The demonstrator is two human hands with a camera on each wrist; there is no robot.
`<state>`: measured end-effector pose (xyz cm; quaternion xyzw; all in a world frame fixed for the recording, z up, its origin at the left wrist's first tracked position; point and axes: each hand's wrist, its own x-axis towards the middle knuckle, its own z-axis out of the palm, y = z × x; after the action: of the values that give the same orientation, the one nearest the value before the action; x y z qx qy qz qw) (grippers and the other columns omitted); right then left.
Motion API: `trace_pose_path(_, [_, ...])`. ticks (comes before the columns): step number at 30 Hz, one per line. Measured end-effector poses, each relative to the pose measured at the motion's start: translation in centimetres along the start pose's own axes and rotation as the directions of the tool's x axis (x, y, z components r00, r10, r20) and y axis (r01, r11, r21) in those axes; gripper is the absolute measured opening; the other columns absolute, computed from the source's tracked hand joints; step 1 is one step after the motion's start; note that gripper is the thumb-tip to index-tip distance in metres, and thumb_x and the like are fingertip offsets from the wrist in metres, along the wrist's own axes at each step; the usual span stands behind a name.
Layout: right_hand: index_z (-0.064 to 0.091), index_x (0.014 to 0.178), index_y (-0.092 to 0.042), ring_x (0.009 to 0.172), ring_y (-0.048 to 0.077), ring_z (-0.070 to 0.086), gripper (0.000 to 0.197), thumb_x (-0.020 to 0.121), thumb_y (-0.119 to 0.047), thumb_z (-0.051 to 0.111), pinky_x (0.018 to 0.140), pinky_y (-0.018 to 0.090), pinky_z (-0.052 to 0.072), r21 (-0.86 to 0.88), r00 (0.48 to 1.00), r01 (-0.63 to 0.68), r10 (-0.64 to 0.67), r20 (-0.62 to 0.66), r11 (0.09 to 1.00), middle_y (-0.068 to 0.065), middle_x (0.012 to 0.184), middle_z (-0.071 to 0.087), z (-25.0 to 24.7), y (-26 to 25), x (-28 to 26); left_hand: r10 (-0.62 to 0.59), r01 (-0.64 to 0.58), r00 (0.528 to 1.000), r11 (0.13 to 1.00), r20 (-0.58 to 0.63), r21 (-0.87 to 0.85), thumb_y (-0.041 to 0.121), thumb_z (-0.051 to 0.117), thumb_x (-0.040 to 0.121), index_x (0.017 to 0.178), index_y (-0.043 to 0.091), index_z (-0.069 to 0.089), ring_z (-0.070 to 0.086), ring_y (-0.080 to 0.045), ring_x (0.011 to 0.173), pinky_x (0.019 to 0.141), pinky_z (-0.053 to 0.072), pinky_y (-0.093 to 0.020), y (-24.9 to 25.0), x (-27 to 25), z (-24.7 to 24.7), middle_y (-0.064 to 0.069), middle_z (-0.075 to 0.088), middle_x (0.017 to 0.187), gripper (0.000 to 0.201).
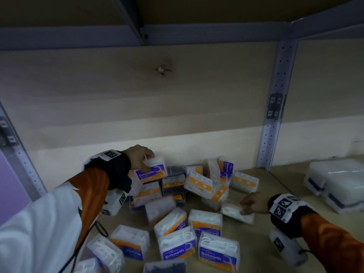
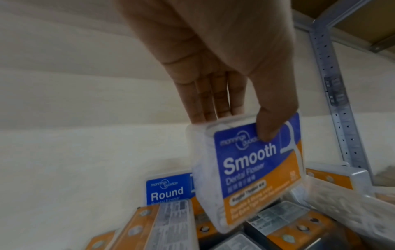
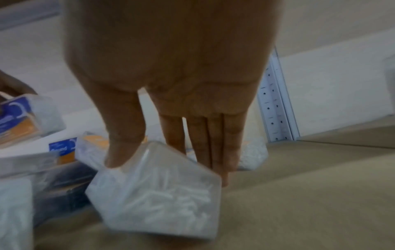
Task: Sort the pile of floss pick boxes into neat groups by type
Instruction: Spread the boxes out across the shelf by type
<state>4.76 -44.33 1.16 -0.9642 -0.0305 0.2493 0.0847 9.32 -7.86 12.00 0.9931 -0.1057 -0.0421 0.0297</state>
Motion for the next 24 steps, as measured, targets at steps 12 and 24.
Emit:
trace_pose_path(12, [0.052,0.133,-0.013,0.093,0.008,0.043,0.036,0.098,-0.021,0.049,0.056,0.004,0.034,0.184,0.984,-0.007,0.040,-0.173,0.983,0.009,0.133,0.054,-0.2,1.0,0.2,-0.060,0.059,0.998,0.998,-0.012,-0.036,0.026,0.072,0.080,0.131,0.012,0.054,0.058,-0.020,0.106,0.079,0.040,-0.019,-0.4,-1.7,-0.8,-0.006,0.061,0.121,0.055])
trace_pose_path(24, [0.060,0.122,-0.015,0.115,0.020,0.053,0.030,0.093,-0.021,0.055,0.091,0.019,0.042,0.103,0.959,-0.011,0.040,-0.281,0.995,0.002,0.129,0.054,-0.1,-0.9,0.1,-0.060,0.059,0.998,0.998,0.020,0.028,0.029,0.070,0.082,0.131,0.012,0.055,0.059,-0.018,0.106,0.080,0.041,-0.018,-0.5,-3.1,-1.0,-0.005,0.061,0.123,0.054])
